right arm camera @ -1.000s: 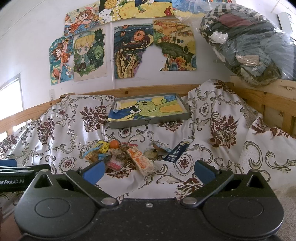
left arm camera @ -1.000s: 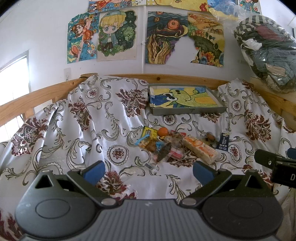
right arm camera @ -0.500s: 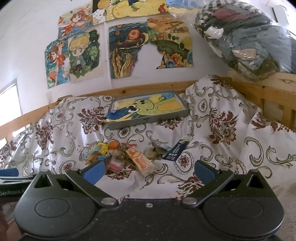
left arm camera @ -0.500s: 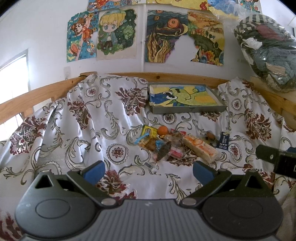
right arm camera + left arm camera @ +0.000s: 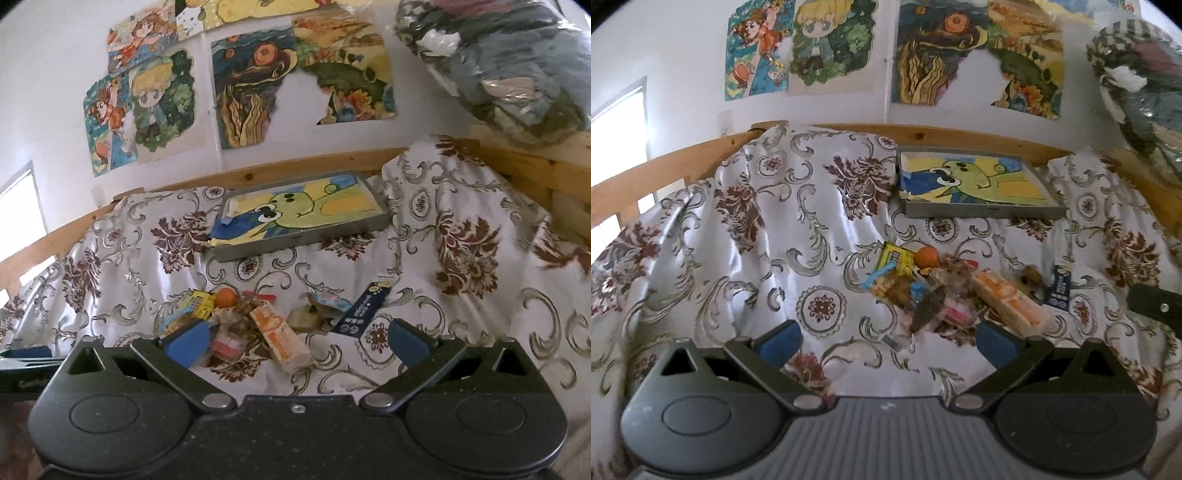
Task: Organize snacks
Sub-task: 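Lower the right tool onto the orange-and-white wafer bar while the left tool lowers onto the dark wrapped snack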
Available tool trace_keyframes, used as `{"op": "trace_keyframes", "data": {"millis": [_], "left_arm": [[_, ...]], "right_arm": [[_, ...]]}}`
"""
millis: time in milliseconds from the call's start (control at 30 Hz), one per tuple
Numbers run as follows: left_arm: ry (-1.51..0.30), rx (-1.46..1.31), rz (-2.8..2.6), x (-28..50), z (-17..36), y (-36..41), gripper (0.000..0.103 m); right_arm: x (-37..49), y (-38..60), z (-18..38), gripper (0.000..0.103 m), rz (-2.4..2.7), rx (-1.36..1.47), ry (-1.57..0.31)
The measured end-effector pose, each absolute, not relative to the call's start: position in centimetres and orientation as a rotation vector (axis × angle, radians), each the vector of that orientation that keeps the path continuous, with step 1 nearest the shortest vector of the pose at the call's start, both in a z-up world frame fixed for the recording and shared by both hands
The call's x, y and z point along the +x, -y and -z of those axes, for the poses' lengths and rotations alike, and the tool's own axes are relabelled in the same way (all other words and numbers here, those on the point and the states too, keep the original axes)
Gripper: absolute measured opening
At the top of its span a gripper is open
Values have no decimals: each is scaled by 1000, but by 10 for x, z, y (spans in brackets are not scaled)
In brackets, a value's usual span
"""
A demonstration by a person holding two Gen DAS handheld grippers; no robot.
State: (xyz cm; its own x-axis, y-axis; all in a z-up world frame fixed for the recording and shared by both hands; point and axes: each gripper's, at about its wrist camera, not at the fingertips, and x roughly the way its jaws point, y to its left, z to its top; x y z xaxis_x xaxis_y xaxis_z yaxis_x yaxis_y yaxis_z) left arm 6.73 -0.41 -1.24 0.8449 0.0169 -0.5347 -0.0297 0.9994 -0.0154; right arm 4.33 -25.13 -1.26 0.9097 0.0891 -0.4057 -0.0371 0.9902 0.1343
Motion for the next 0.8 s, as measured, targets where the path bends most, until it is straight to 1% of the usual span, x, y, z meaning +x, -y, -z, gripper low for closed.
{"op": "trace_keyframes", "data": {"millis": [200, 533, 800], "left_arm": [[-596, 13, -17, 104, 23, 13, 103], [-650, 54, 28, 156, 44, 26, 103], [-708, 30, 76, 191, 61, 18, 103]], "right_arm": [[76, 261, 18, 102, -86, 141, -467], [125, 270, 28, 102, -142, 47, -496], [170, 264, 49, 102, -279, 11, -593]]}}
